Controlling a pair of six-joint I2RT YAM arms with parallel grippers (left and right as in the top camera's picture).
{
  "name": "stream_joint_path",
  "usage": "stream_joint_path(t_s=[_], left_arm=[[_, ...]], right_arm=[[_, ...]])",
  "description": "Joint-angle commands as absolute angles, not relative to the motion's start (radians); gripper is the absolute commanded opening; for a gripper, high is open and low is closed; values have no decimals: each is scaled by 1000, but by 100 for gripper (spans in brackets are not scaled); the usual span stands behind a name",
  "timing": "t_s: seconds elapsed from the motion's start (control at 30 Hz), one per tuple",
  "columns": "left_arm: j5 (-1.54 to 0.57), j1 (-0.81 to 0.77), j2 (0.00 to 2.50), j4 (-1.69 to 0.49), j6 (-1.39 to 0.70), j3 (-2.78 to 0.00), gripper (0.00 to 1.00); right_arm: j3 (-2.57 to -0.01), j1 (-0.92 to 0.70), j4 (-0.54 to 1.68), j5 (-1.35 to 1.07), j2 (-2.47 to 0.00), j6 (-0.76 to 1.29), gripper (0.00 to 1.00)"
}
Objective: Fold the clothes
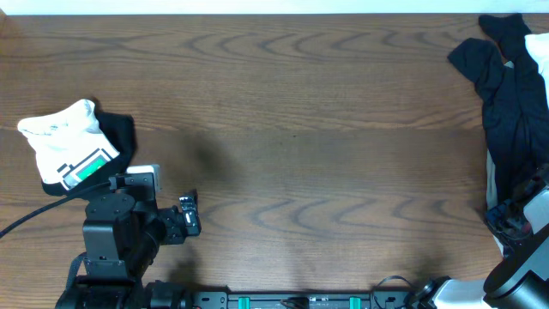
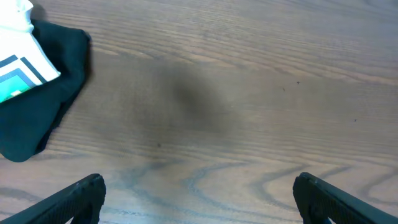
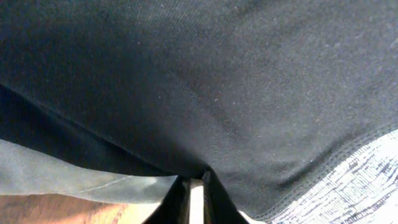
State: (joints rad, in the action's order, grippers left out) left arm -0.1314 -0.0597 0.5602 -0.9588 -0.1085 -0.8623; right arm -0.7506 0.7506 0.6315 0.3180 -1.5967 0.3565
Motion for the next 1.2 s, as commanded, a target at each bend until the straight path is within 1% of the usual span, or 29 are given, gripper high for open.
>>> stream_joint_path(t_s=[0.0,0.17,0.2,0.23,0.27,0.3,0.43,0.57,0.7,0.73,0.93,1.07,1.1,1.17], left_arm=[[-141,-56,560,-958,-118,-879,98],[-141,-56,560,-958,-118,-879,98],[-141,-56,560,-958,-118,-879,98],[-141,-56,560,-958,-118,-879,98],[-141,-56,560,-958,-118,-879,98],[-141,-56,560,-958,-118,-879,98],[-141,-56,560,-958,-118,-879,98],[-141,-56,560,-957,-118,-879,98],[-141,-56,560,-958,-118,-879,98],[-141,-56,560,-958,-118,-879,98],[-141,-56,560,-957,-118,-879,98],[-141,-56,560,-958,-118,-879,98],[-141,-56,560,-958,-118,-879,98],[-141,-56,560,-958,-118,-879,98]], right_arm=[[-745,761,629,333,-1605,363,1],[-746,761,628,340,-1605,363,1],[-748,761,628,342,-1605,362,4],[-750,761,628,344,-1605,362,11],[-754,761,628,345,-1605,362,22],[-758,761,628,349,-1604,362,27],[-767,761,625,368,-1604,361,33],[-767,761,609,371,-1605,357,36],[-767,761,590,413,-1605,358,48],[-767,761,582,415,-1605,358,49],[-765,761,559,415,-1605,358,47],[-765,761,551,415,-1605,358,38],[-765,761,549,415,-1605,358,37],[-765,761,548,415,-1605,358,28]])
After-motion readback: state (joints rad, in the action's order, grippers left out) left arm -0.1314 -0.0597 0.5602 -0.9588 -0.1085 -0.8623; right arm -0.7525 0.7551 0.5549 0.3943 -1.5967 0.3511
